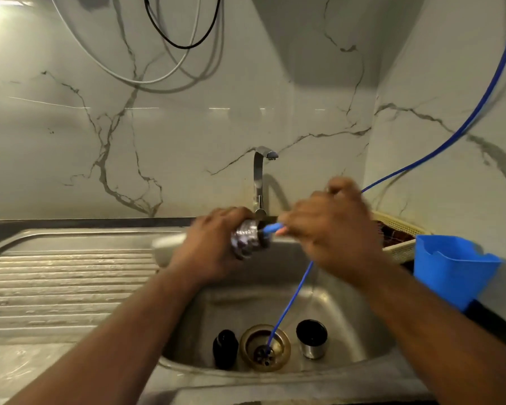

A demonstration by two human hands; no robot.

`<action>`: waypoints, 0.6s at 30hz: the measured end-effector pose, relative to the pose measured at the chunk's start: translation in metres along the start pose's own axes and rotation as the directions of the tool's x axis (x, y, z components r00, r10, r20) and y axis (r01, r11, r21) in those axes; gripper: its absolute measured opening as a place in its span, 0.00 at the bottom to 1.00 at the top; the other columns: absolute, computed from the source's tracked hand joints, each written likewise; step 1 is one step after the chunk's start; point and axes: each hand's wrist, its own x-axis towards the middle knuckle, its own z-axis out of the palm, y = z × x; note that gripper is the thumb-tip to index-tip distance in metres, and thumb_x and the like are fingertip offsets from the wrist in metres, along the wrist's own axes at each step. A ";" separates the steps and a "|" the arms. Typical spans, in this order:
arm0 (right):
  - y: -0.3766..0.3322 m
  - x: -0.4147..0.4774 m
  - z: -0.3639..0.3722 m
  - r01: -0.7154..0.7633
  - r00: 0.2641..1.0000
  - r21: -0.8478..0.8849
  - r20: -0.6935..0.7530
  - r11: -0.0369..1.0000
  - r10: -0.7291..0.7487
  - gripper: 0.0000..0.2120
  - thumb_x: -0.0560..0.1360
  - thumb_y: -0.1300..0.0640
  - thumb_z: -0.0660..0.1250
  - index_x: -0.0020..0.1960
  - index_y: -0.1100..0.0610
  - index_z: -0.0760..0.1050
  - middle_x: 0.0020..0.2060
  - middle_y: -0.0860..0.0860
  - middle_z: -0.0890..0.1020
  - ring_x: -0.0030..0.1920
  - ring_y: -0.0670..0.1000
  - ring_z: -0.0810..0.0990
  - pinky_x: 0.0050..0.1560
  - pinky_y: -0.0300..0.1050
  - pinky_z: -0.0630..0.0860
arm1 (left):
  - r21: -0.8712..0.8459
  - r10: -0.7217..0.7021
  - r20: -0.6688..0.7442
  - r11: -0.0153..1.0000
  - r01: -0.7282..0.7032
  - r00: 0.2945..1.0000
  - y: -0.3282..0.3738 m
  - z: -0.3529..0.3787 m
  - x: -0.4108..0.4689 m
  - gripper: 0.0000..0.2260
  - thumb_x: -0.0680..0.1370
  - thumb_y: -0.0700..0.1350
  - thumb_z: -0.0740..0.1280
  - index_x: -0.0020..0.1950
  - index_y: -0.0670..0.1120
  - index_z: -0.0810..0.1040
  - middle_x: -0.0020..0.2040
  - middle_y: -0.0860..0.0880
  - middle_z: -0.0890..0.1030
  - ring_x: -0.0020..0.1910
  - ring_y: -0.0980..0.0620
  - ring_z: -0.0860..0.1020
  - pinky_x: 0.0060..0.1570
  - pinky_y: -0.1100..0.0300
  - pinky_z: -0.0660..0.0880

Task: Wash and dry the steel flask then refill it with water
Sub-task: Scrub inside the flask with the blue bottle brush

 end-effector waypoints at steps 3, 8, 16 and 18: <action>0.000 -0.002 0.002 0.020 0.995 -0.010 0.101 1.000 -0.019 0.10 0.76 0.52 0.64 0.50 0.49 0.84 0.39 0.45 0.83 0.39 0.52 0.80 0.54 0.50 0.61 | -0.027 0.000 0.042 1.000 0.001 0.999 0.005 0.011 0.003 0.29 0.66 0.48 0.78 0.64 0.59 0.71 0.54 0.58 0.77 0.52 0.55 0.75 0.54 0.56 0.74; 0.042 -0.005 -0.019 -0.233 0.971 -0.056 0.032 0.971 0.235 0.09 0.77 0.47 0.67 0.52 0.47 0.85 0.40 0.45 0.85 0.40 0.53 0.81 0.51 0.51 0.59 | 0.014 -0.196 -0.161 0.980 0.201 0.967 -0.048 -0.013 -0.001 0.28 0.63 0.41 0.78 0.60 0.57 0.75 0.51 0.55 0.79 0.54 0.47 0.78 0.57 0.47 0.75; 0.021 0.001 -0.017 -0.065 0.994 -0.095 0.081 0.993 0.073 0.04 0.76 0.50 0.70 0.46 0.46 0.83 0.37 0.44 0.83 0.40 0.51 0.80 0.54 0.52 0.58 | -0.046 -0.076 -0.003 0.996 0.076 0.997 -0.015 0.006 0.005 0.30 0.63 0.49 0.79 0.62 0.59 0.73 0.56 0.57 0.80 0.54 0.54 0.77 0.59 0.50 0.75; 0.041 -0.003 -0.030 -0.205 0.978 -0.109 0.015 0.973 0.208 0.08 0.78 0.45 0.67 0.48 0.45 0.84 0.38 0.43 0.84 0.40 0.51 0.80 0.53 0.53 0.57 | -0.053 -0.220 -0.104 0.975 0.216 0.970 -0.045 -0.004 0.001 0.29 0.63 0.44 0.79 0.60 0.58 0.75 0.53 0.55 0.80 0.54 0.49 0.78 0.57 0.48 0.76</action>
